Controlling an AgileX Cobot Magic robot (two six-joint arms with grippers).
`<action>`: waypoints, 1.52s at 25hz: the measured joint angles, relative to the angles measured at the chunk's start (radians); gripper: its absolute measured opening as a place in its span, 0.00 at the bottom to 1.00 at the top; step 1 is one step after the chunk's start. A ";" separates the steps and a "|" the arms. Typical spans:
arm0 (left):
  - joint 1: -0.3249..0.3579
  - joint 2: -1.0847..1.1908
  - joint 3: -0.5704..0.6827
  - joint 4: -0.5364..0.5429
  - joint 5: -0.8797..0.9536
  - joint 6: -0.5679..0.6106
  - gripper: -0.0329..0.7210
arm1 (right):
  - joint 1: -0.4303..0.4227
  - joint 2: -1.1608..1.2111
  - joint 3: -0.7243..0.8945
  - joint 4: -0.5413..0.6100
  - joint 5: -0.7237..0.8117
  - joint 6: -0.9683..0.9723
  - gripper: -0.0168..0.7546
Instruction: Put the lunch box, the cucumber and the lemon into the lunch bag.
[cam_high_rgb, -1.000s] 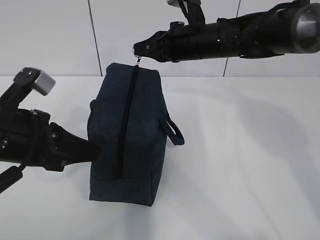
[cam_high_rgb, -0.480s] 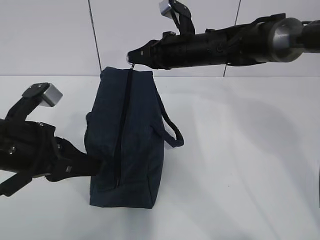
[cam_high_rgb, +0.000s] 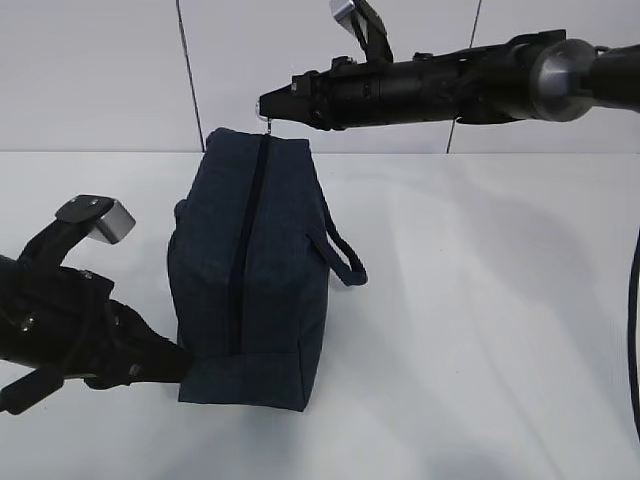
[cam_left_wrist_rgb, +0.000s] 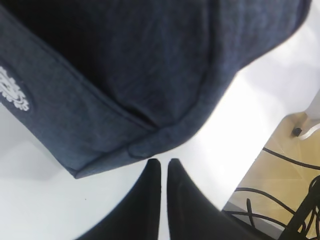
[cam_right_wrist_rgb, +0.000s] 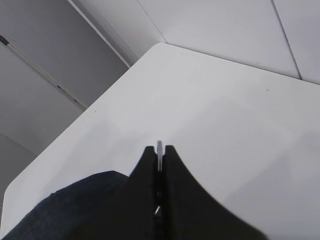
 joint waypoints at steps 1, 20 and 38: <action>0.000 0.000 0.000 0.000 -0.001 0.000 0.04 | -0.001 0.000 -0.004 -0.005 -0.008 0.002 0.05; 0.000 -0.394 0.000 0.145 0.045 -0.499 0.16 | -0.001 0.000 -0.008 -0.050 -0.033 0.040 0.05; 0.108 -0.125 -0.465 0.248 -0.020 -0.672 0.49 | -0.001 0.000 -0.010 -0.081 -0.045 0.068 0.05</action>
